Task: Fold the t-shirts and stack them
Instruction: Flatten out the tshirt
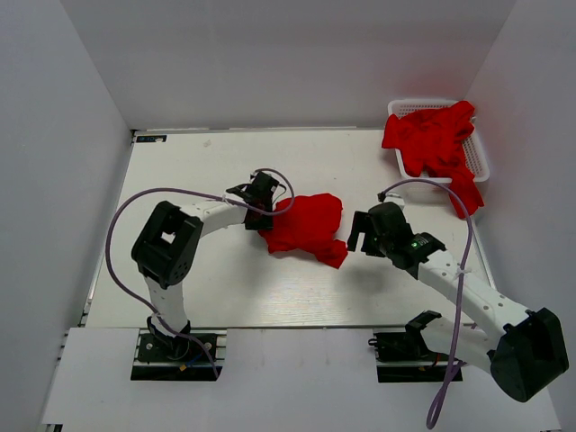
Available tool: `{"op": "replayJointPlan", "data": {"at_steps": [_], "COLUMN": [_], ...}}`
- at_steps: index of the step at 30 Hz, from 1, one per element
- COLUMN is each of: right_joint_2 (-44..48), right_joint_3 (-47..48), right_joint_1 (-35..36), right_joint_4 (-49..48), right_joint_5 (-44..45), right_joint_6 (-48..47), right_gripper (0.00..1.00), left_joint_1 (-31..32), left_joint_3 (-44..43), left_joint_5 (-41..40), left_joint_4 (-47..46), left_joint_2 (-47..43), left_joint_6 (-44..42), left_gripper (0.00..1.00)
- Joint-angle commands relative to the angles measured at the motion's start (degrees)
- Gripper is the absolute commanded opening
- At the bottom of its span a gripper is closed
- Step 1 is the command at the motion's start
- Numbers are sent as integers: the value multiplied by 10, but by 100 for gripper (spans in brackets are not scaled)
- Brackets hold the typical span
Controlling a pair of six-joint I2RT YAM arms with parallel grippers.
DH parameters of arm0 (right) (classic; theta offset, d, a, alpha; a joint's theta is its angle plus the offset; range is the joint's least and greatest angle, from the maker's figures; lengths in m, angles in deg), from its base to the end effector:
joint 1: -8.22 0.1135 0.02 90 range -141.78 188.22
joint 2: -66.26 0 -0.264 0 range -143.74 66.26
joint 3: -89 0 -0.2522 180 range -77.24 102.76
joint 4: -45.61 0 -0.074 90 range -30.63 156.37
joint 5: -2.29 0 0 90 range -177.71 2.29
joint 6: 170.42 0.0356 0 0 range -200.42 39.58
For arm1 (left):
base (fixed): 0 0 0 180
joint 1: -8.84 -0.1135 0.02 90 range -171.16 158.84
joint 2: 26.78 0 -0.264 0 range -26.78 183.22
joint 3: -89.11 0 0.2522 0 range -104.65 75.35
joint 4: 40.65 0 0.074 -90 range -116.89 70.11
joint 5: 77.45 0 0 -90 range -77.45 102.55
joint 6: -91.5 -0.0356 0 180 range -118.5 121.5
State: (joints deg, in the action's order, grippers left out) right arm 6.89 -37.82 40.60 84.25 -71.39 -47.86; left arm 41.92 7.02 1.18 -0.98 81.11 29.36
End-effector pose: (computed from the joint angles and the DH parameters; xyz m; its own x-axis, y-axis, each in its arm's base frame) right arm 0.1852 0.1056 0.2372 -0.6878 0.1754 -0.7044 0.0291 0.9762 0.2147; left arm 0.3167 -0.1979 0.1559 -0.8919 0.0342 -0.4509 0.0562 0.9978 -0.0355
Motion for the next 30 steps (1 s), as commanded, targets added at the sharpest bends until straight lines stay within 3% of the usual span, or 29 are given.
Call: {"op": "replayJointPlan", "data": {"at_steps": [1,4,5,19,30], "right_joint_2": [-1,-1,-1,-43,-151], "right_joint_3": [-9,-13,-14,-7,16], "right_joint_1": [-1,1,0,1,1], "right_joint_4": [-14,-12,-13,-62,-109], "right_joint_5": [20,19,21,-24,-59], "right_joint_6": [19,23,24,-5,-28], "right_gripper": [90,90,90,90,86], "left_joint_1": [8,8,8,8,8], "left_joint_3": [40,45,45,87,92], "left_joint_5": [15,21,15,-41,-51], "left_joint_4": [17,17,17,17,41], "left_joint_2": [39,44,44,-91,-91], "left_joint_6": [14,20,20,48,54], "left_gripper": [20,1,0,0,0]}}
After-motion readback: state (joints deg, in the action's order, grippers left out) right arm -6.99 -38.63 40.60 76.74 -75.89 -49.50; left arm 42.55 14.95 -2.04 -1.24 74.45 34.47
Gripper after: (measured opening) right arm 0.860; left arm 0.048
